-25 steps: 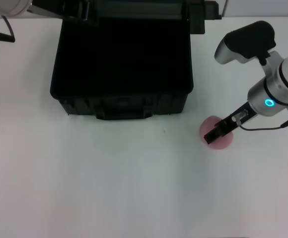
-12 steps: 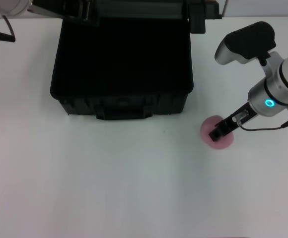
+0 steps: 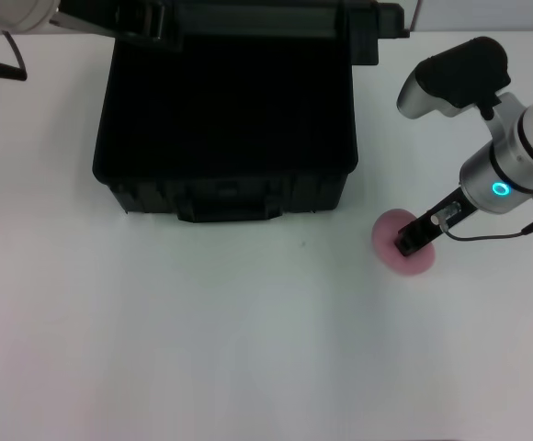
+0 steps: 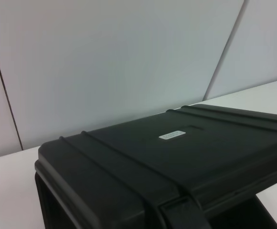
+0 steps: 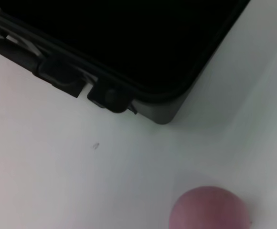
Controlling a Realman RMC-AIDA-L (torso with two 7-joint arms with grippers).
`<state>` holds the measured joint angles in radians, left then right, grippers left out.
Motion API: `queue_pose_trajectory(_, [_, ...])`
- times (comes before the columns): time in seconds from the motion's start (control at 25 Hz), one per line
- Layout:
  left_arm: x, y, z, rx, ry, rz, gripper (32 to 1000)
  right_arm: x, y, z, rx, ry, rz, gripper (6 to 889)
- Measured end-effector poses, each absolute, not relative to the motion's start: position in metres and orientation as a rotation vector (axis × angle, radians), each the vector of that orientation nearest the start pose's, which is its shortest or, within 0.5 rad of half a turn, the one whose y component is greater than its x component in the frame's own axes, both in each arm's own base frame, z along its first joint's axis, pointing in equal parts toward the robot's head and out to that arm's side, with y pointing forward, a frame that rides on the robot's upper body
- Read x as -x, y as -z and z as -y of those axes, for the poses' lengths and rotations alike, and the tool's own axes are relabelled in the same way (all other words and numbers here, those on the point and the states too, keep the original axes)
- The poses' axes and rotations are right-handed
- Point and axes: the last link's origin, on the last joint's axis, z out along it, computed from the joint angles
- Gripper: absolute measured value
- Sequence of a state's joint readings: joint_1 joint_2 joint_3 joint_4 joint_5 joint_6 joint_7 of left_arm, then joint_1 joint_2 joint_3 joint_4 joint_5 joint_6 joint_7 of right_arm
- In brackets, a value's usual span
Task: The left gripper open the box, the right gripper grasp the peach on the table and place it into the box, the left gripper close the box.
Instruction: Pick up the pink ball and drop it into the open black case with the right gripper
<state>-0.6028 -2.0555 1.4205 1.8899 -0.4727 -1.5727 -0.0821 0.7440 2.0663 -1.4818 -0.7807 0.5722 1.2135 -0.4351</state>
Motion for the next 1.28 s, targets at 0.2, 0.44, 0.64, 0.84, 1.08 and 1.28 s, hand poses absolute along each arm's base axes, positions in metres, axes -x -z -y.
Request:
queue_pose_trajectory(0.2, [0.077, -0.069, -0.352, 2.173, 0.04, 1.084, 373, -0.24, 0.062, -0.37, 2.426, 0.596, -1.248, 161])
queue_pose_trajectory(0.44, [0.078, -0.069, -0.351, 2.172, 0.036, 1.087, 374, -0.223, 0.049, -0.371, 2.455, 0.538, -1.198, 102])
queue_pose_trajectory(0.64, [0.078, -0.07, -0.351, 2.172, 0.036, 1.087, 375, -0.21, 0.034, -0.37, 2.473, 0.502, -1.177, 64])
queue_pose_trajectory(0.84, [0.08, -0.071, -0.35, 2.167, 0.036, 1.089, 376, -0.202, 0.025, -0.368, 2.489, 0.505, -1.165, 39])
queue_pose_trajectory(1.08, [0.08, -0.071, -0.35, 2.167, 0.035, 1.089, 377, -0.193, 0.006, -0.37, 2.492, 0.467, -1.149, 45])
queue_pose_trajectory(1.28, [0.081, -0.072, -0.35, 2.164, 0.036, 1.092, 378, -0.188, -0.018, -0.375, 2.472, 0.338, -1.104, 50])
